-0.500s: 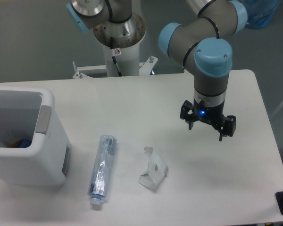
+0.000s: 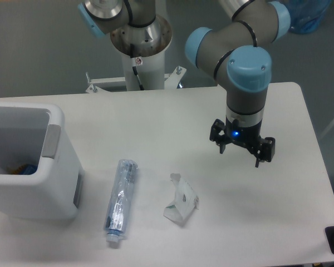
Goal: Place the trash in the trash can
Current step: 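Move the gripper down over the crumpled white paper piece, then close the gripper on the crumpled white paper and lift it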
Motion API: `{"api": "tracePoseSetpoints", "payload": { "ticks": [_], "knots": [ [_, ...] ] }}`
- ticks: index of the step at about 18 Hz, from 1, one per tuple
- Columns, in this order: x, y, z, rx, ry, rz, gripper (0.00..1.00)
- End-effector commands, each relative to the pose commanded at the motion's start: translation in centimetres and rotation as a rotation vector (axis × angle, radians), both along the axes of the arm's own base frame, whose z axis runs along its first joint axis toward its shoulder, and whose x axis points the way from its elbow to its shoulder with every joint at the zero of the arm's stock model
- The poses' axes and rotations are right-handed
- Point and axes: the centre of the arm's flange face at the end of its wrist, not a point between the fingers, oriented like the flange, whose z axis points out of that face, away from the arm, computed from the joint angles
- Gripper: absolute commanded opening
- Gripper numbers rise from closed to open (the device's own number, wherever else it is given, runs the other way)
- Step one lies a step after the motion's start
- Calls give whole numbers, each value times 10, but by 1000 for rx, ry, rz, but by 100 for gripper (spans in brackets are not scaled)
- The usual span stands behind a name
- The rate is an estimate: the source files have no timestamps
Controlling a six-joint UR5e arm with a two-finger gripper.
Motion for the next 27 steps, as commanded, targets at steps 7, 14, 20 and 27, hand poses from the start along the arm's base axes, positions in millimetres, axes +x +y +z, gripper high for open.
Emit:
{"api": "tracePoseSetpoints", "payload": {
  "ticks": [7,14,20,27],
  "knots": [
    [35,16,-15,95,-16,131,100],
    [78,51,-68,51,-109,172,100],
    [86,70,-108,17,-125,159,100],
    [90,82,-129,-13,-126,151,0]
  ]
}}
